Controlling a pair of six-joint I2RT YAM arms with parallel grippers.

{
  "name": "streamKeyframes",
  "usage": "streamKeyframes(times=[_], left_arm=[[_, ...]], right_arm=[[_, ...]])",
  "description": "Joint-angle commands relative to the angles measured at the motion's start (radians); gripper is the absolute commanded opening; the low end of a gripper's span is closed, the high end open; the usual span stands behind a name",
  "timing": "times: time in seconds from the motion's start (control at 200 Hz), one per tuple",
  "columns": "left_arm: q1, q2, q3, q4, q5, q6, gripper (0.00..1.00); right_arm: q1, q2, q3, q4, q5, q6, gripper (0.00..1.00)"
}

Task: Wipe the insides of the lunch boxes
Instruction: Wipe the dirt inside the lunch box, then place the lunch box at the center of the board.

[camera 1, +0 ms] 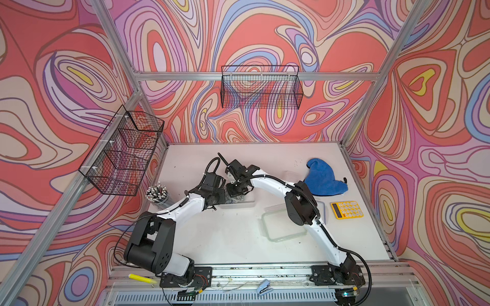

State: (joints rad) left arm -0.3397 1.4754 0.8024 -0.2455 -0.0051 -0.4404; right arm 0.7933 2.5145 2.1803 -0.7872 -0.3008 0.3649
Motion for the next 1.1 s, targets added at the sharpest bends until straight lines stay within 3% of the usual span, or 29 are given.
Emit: streamKeyframes(times=[0.0,0.1,0.346,0.641,0.886,1.092], left_arm=[[-0.025,0.004,-0.018,0.071,0.069,-0.025,0.00],[-0.024,-0.006,-0.019,0.063,0.030,-0.022,0.00],[-0.013,-0.016,0.013,-0.051,-0.079,0.024,0.00],[0.009,-0.047,0.004,-0.087,-0.129,0.043,0.00],[0.020,-0.043,0.006,-0.092,-0.125,0.042,0.00],[0.022,-0.041,0.005,-0.079,-0.101,0.034,0.00]], right_arm=[[0.013,0.068,-0.025,0.072,-0.111,0.084,0.00],[0.012,0.029,-0.094,0.151,-0.163,0.104,0.00],[-0.032,-0.165,-0.305,0.326,-0.143,0.104,0.00],[-0.055,-0.427,-0.446,0.483,-0.143,0.012,0.00],[-0.133,-0.617,-0.607,0.651,-0.081,0.044,0.00],[-0.221,-0.680,-0.714,0.739,0.031,0.107,0.00]])
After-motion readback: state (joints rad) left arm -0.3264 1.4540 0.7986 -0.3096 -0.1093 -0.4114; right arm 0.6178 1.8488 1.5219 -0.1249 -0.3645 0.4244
